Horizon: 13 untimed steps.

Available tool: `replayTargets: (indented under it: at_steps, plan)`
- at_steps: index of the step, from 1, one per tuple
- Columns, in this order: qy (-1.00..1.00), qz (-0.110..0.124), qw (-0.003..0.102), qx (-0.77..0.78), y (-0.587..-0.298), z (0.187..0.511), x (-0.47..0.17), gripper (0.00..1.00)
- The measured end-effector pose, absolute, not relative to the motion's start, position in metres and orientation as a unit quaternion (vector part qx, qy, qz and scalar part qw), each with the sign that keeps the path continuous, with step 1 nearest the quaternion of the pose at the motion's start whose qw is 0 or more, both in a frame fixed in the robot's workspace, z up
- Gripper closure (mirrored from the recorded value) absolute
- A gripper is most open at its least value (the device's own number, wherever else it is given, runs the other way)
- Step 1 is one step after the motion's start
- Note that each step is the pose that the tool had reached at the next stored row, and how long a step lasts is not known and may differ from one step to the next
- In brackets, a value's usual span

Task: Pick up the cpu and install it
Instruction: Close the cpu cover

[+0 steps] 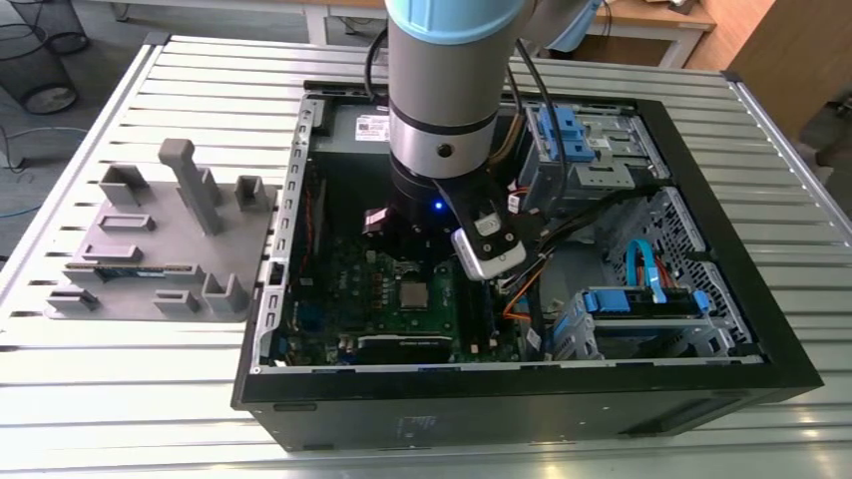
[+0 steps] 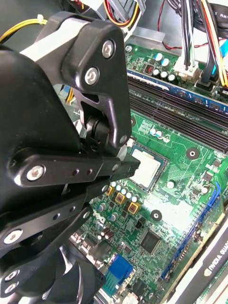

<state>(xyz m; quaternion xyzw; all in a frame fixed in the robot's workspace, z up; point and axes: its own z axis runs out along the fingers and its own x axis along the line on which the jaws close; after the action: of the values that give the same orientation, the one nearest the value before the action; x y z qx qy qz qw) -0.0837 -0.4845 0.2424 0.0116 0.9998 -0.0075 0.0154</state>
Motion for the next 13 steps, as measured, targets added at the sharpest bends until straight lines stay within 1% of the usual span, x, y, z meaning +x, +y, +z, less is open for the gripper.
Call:
replayTargets:
  at_steps: [13]
  plan:
    - [1.000,-0.008,0.015,0.012,-0.4845,0.2461,-0.0835,0.89]
